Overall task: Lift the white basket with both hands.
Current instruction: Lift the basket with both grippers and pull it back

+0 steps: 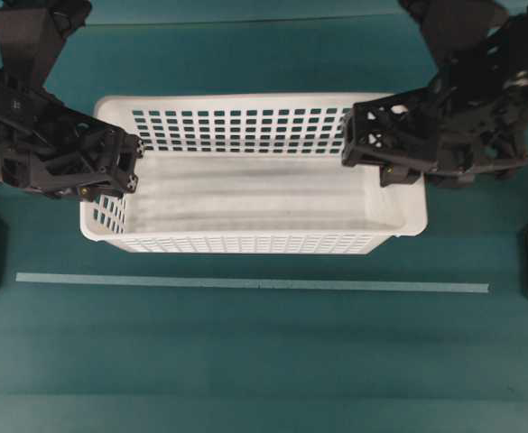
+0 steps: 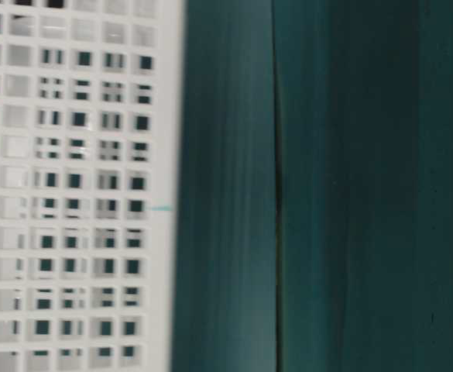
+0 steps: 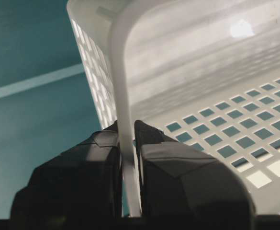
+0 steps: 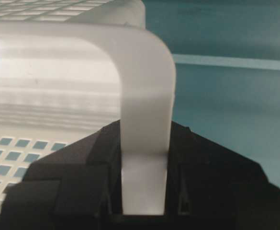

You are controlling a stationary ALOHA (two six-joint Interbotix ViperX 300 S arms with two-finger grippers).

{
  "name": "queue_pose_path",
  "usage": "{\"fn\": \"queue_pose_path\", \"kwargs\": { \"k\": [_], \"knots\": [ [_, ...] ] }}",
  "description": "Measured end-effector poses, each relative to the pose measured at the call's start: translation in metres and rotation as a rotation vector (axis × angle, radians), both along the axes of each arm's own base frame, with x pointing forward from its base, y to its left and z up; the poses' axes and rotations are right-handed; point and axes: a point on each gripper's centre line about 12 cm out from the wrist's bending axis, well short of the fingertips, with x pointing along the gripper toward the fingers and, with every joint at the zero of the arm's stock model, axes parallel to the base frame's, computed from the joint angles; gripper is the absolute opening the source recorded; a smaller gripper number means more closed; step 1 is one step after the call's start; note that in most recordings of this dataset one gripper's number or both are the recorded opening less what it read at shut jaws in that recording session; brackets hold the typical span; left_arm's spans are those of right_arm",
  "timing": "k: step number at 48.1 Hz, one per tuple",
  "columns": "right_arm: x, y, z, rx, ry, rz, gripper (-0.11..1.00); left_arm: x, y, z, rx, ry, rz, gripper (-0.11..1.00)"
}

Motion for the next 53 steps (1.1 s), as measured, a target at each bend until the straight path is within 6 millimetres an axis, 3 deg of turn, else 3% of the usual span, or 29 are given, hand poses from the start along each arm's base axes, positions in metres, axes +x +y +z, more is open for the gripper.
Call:
{"fn": "queue_pose_path", "kwargs": {
  "k": [22, 53],
  "knots": [
    [-0.010, -0.003, 0.057, -0.012, -0.030, 0.007, 0.21, -0.001, 0.004, 0.047, 0.011, -0.071, 0.011, 0.04],
    [-0.020, 0.002, 0.107, -0.026, -0.037, 0.035, 0.21, 0.009, 0.009, 0.101, 0.058, -0.056, -0.052, 0.04]
  ]
}}
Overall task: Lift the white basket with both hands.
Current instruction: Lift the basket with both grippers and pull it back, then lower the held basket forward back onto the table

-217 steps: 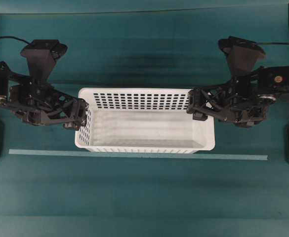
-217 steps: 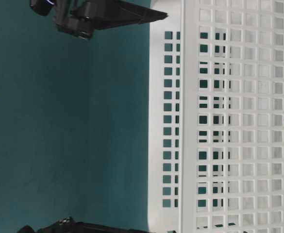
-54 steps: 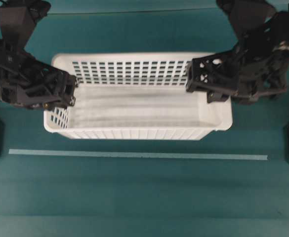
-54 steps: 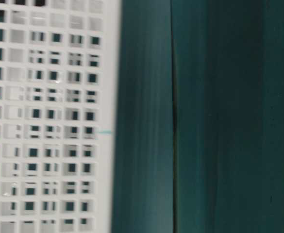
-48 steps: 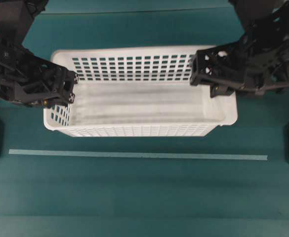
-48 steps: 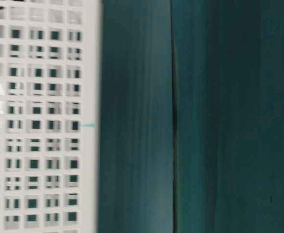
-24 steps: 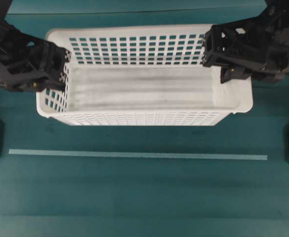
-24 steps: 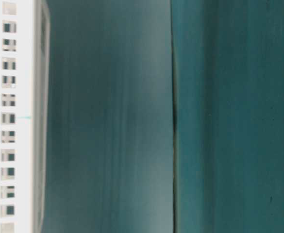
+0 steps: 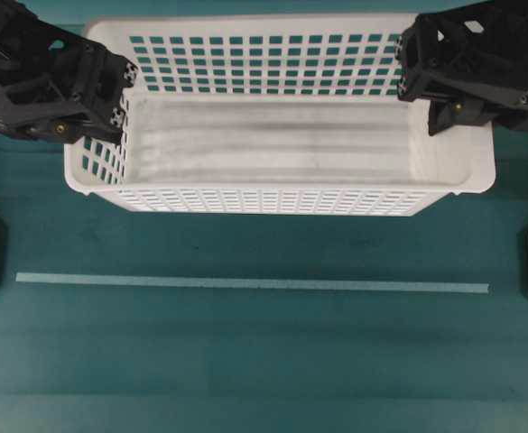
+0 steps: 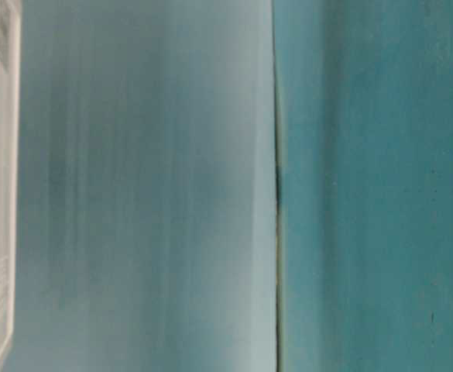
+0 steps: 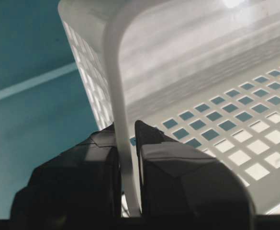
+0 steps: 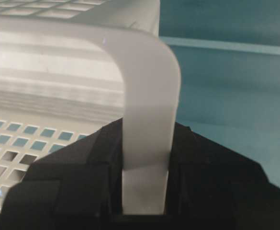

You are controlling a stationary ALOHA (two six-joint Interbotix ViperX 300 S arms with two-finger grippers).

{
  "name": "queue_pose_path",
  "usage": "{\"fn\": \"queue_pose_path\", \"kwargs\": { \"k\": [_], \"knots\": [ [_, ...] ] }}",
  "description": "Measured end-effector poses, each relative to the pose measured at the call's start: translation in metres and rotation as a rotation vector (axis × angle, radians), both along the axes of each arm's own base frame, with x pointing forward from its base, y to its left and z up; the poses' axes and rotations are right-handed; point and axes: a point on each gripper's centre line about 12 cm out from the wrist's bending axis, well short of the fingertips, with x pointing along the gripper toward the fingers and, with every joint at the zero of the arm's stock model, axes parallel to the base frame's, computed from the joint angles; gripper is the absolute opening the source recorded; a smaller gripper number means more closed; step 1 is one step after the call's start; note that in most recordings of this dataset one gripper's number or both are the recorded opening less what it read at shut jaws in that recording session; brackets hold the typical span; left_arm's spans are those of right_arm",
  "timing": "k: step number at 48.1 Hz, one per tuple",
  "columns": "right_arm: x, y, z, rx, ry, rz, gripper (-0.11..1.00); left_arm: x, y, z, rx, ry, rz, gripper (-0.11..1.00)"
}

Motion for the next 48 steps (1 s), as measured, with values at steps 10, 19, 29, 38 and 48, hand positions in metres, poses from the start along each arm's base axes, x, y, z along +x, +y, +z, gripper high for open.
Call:
{"fn": "queue_pose_path", "kwargs": {
  "k": [10, 19, 29, 38, 48],
  "knots": [
    [0.000, 0.000, 0.010, -0.003, -0.017, 0.002, 0.21, 0.000, 0.000, 0.011, 0.005, -0.009, -0.004, 0.04],
    [-0.001, 0.001, 0.013, -0.006, -0.021, 0.010, 0.21, 0.000, 0.001, 0.014, 0.007, -0.013, -0.003, 0.04],
    [-0.001, 0.000, 0.013, -0.007, -0.015, 0.011, 0.21, 0.000, 0.002, 0.013, 0.009, -0.010, -0.005, 0.04],
    [-0.001, 0.001, 0.013, -0.008, -0.018, 0.015, 0.21, 0.000, 0.002, 0.013, 0.010, -0.009, -0.007, 0.04],
    [0.000, 0.000, 0.011, -0.008, -0.011, 0.018, 0.21, 0.000, 0.002, 0.013, 0.009, -0.010, -0.005, 0.04]
  ]
}}
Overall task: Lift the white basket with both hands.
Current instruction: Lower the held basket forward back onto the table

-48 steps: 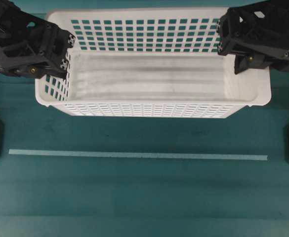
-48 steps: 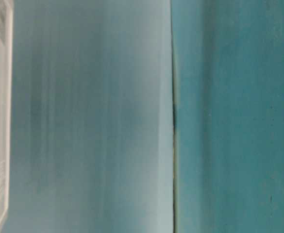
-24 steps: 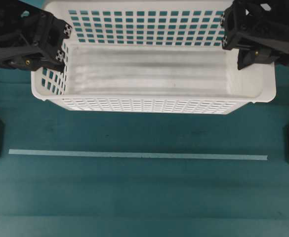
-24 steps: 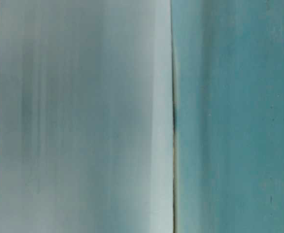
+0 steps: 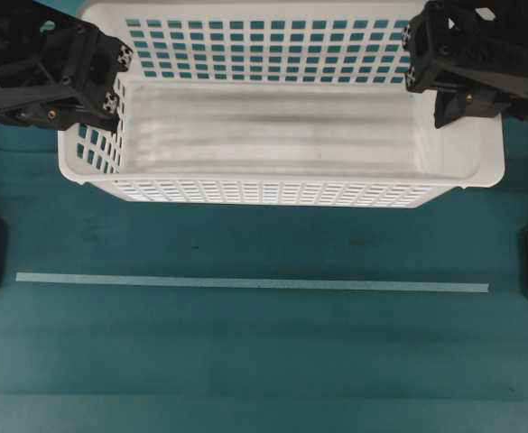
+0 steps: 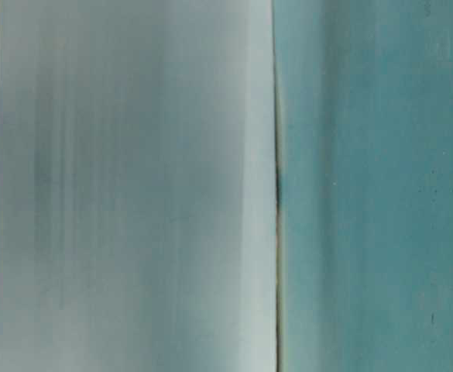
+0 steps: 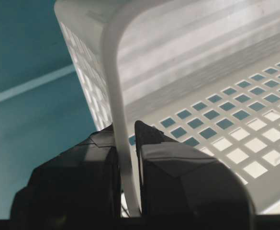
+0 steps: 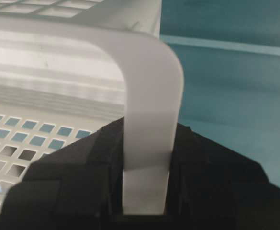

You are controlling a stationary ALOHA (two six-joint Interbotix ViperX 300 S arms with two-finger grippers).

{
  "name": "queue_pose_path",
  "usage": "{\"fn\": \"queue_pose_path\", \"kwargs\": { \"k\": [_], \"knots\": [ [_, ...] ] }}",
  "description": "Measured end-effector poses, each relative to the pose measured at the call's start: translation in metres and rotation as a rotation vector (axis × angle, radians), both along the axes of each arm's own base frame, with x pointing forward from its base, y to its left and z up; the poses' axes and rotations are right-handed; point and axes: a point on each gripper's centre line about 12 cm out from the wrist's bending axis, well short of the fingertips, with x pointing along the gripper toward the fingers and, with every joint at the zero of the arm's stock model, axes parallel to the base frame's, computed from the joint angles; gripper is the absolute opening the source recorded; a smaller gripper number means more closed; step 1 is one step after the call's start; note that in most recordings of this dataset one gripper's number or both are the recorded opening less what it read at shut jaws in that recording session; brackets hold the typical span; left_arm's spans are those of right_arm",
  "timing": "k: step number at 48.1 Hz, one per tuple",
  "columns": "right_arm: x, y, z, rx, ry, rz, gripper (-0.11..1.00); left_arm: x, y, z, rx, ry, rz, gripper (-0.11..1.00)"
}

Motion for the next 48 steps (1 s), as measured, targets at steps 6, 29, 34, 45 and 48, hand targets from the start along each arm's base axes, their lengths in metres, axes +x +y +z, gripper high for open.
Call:
{"fn": "queue_pose_path", "kwargs": {
  "k": [6, 29, 34, 45, 48],
  "knots": [
    [0.000, 0.000, 0.000, -0.002, -0.002, 0.007, 0.21, 0.000, 0.000, 0.000, 0.002, 0.000, -0.001, 0.04],
    [0.010, -0.003, -0.026, -0.001, 0.074, 0.043, 0.21, 0.000, 0.002, -0.024, -0.009, 0.089, 0.006, 0.04],
    [0.013, -0.003, -0.041, 0.003, 0.104, 0.051, 0.21, 0.002, 0.000, -0.042, -0.012, 0.125, -0.001, 0.04],
    [0.021, -0.007, -0.077, 0.005, 0.125, 0.055, 0.21, -0.002, -0.003, -0.080, -0.013, 0.167, -0.012, 0.04],
    [0.024, -0.009, -0.085, 0.003, 0.118, 0.055, 0.21, -0.004, -0.003, -0.089, -0.014, 0.168, -0.014, 0.04]
  ]
}}
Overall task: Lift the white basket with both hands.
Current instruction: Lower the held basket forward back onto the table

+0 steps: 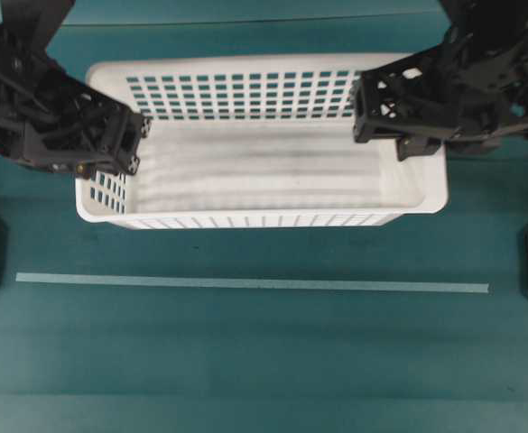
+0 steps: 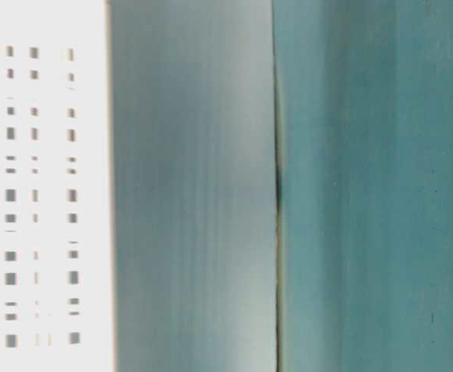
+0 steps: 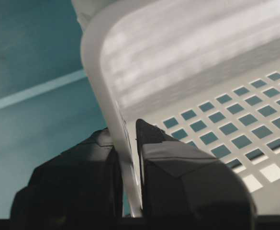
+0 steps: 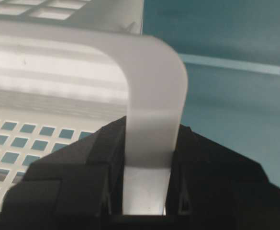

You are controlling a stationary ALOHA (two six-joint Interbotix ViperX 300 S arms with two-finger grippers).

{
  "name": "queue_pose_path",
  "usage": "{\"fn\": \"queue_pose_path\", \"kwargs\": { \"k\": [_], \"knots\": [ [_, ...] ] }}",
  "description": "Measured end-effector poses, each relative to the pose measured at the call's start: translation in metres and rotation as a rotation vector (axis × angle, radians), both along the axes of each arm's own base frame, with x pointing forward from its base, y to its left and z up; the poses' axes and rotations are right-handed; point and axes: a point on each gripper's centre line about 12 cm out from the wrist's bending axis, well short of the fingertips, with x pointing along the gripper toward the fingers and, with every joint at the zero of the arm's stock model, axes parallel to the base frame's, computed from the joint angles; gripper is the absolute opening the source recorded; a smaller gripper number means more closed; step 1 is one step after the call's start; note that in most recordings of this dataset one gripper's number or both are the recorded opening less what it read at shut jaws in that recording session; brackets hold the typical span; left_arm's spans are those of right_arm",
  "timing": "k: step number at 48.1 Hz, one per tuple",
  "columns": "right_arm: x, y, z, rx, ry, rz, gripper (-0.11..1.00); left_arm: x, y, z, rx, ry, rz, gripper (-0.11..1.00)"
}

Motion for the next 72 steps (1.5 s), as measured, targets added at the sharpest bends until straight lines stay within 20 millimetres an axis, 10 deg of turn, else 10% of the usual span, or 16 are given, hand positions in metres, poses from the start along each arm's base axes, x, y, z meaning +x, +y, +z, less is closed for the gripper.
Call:
{"fn": "queue_pose_path", "kwargs": {
  "k": [72],
  "knots": [
    [-0.009, 0.008, -0.170, 0.018, 0.006, -0.018, 0.21, 0.013, 0.007, -0.163, -0.017, 0.126, 0.012, 0.04]
  ]
}}
